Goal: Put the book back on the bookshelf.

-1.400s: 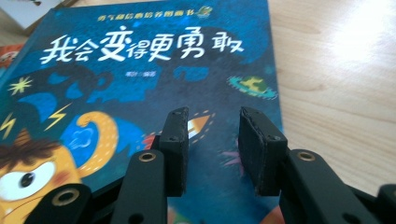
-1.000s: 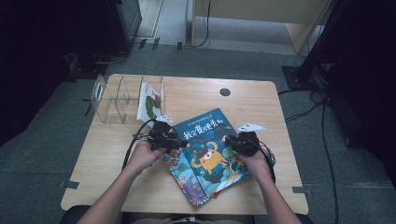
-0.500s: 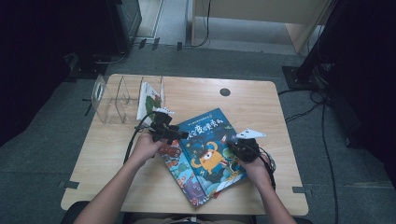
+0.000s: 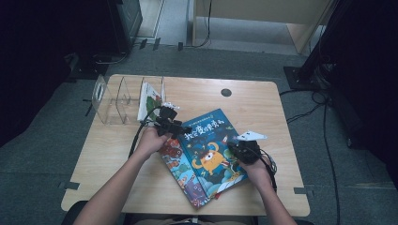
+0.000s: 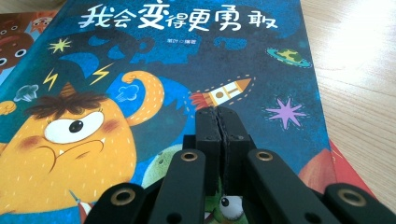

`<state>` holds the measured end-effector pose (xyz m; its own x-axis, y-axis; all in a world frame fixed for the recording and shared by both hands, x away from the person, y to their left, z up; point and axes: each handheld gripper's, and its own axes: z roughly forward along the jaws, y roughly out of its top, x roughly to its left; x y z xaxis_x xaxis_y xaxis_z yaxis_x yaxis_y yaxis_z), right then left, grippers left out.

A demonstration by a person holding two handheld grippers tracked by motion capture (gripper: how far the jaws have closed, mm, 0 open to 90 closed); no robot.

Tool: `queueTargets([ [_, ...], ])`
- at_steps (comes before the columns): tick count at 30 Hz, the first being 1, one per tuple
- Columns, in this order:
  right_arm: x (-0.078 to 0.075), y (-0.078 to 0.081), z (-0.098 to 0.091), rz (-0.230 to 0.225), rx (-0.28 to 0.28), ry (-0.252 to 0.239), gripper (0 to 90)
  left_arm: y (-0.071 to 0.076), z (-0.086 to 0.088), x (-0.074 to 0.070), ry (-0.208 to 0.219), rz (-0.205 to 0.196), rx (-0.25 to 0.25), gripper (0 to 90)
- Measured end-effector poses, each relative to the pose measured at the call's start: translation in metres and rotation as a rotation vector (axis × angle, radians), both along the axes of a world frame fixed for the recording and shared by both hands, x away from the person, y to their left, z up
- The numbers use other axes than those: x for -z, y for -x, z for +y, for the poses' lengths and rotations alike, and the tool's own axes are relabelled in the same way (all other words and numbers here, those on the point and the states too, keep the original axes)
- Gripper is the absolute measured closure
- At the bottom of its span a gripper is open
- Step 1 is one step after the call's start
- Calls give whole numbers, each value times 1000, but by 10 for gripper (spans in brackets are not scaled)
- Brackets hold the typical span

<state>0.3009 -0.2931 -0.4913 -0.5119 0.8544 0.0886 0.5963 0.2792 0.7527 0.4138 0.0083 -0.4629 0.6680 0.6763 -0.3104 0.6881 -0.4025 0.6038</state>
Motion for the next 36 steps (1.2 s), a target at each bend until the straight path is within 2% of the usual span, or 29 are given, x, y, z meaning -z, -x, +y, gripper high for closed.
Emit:
queueTargets([
  [9,0,0,0,0,-2,0,885,-9,-3,3,-10,2,-5,367],
  [13,0,0,0,0,0,-1,885,-11,-4,5,0,-3,-16,366],
  [17,0,0,0,2,0,-5,885,-14,-2,10,-26,-4,-14,368],
  [23,0,0,0,3,-1,-7,884,-15,-2,10,-19,1,-29,366],
  [26,0,0,-1,4,-1,-7,882,-15,-2,10,-35,-12,-31,366],
  [31,0,0,-1,2,-2,-7,880,-16,-3,13,-50,-2,-35,361],
  [32,1,0,-1,2,-3,-7,880,-16,-5,15,-72,-9,-27,360],
  [36,1,0,-1,3,-5,-9,880,-14,-6,15,-81,-18,-29,359],
])
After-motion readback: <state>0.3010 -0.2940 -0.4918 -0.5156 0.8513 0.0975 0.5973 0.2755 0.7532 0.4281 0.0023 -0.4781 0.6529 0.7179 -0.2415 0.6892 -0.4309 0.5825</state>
